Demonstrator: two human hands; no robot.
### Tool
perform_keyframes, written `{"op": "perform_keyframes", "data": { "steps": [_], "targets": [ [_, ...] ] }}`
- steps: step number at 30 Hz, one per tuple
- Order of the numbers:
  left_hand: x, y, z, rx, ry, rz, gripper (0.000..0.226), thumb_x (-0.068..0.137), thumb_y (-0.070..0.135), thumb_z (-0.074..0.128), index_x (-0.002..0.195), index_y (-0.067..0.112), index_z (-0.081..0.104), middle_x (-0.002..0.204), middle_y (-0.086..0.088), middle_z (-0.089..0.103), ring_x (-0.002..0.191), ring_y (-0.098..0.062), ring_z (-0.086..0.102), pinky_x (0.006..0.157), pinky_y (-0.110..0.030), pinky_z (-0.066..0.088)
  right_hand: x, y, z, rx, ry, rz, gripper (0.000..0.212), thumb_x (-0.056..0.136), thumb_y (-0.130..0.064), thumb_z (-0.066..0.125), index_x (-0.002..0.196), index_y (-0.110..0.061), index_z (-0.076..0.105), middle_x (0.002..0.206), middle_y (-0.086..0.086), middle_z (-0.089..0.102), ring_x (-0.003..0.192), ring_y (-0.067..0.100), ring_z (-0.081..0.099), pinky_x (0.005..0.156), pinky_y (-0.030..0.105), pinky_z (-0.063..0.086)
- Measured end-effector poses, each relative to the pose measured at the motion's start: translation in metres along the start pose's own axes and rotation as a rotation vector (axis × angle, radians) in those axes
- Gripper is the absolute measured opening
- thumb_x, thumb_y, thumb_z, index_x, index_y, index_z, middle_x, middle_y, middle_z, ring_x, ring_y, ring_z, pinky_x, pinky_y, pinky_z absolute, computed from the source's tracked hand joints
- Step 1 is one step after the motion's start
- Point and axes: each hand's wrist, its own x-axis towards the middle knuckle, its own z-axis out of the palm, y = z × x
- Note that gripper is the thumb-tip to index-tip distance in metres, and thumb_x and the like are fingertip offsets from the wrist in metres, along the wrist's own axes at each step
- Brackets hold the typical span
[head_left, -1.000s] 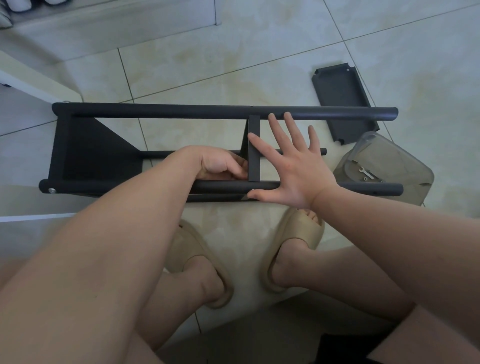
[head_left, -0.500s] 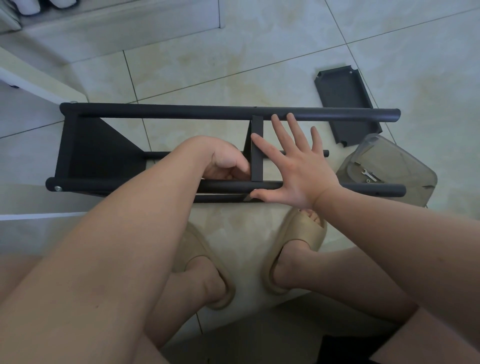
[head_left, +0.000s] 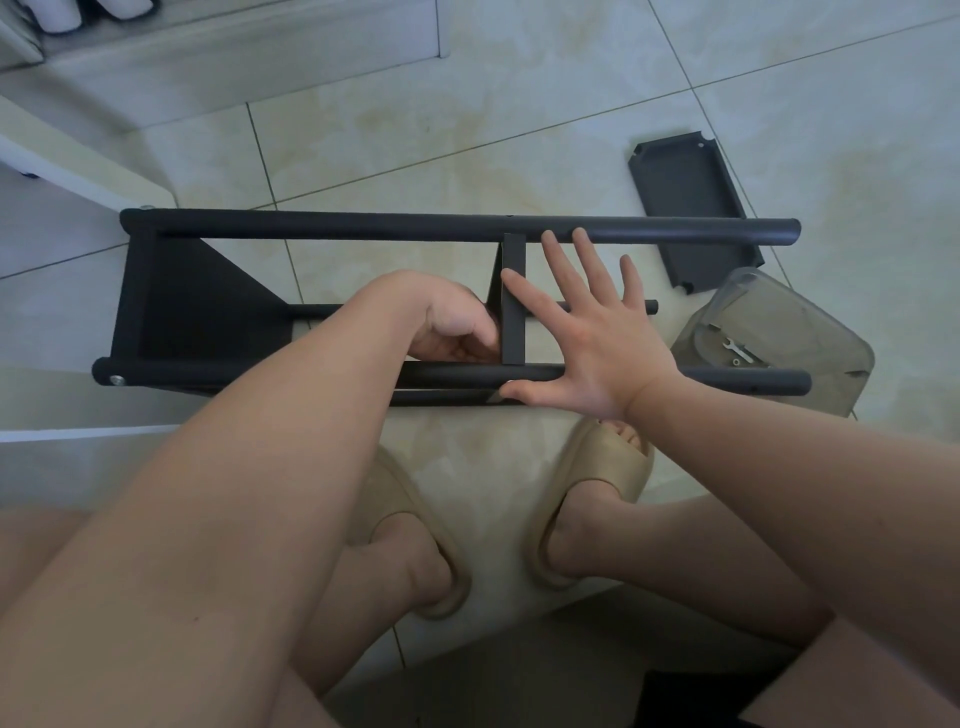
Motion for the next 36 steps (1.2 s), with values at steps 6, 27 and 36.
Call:
{"op": "perform_keyframes", "data": {
  "steps": [6, 27, 36],
  "targets": [
    [-0.003, -0.011, -0.001, 0.073, 0.013, 0.042, 0.021, 0.095, 0.012, 0.055, 0.105, 0.007, 0.072, 0.099, -0.010, 0.073, 0.095, -0.025, 0.065, 0.098, -0.037, 0.048, 0.003, 0.003, -0.002, -0.002, -0.016, -0.001, 0.108, 0.072, -0.095, 0.031, 0.161, -0.036, 0.013, 0.170, 0.012, 0.002, 0.156, 0.039, -0.005, 0.117, 0.072, 0.006],
    [0.005, -0.018, -0.006, 0.076, -0.063, -0.028, 0.032, 0.094, 0.024, 0.058, 0.118, 0.007, 0.070, 0.086, -0.004, 0.070, 0.070, -0.018, 0.063, 0.063, -0.025, 0.050, 0.001, 0.000, -0.001, -0.017, -0.027, 0.002, 0.108, 0.072, -0.094, 0.029, 0.162, -0.036, 0.010, 0.170, 0.011, -0.001, 0.156, 0.038, -0.007, 0.118, 0.072, 0.006],
    [0.005, -0.018, -0.006, -0.048, -0.122, 0.030, 0.025, 0.093, 0.014, 0.054, 0.109, 0.009, 0.073, 0.085, -0.004, 0.074, 0.074, -0.016, 0.070, 0.066, -0.024, 0.054, 0.000, 0.001, -0.001, -0.011, -0.026, -0.001, 0.108, 0.073, -0.094, 0.029, 0.161, -0.036, 0.010, 0.170, 0.011, -0.001, 0.156, 0.039, -0.007, 0.118, 0.071, 0.005]
  ]
}}
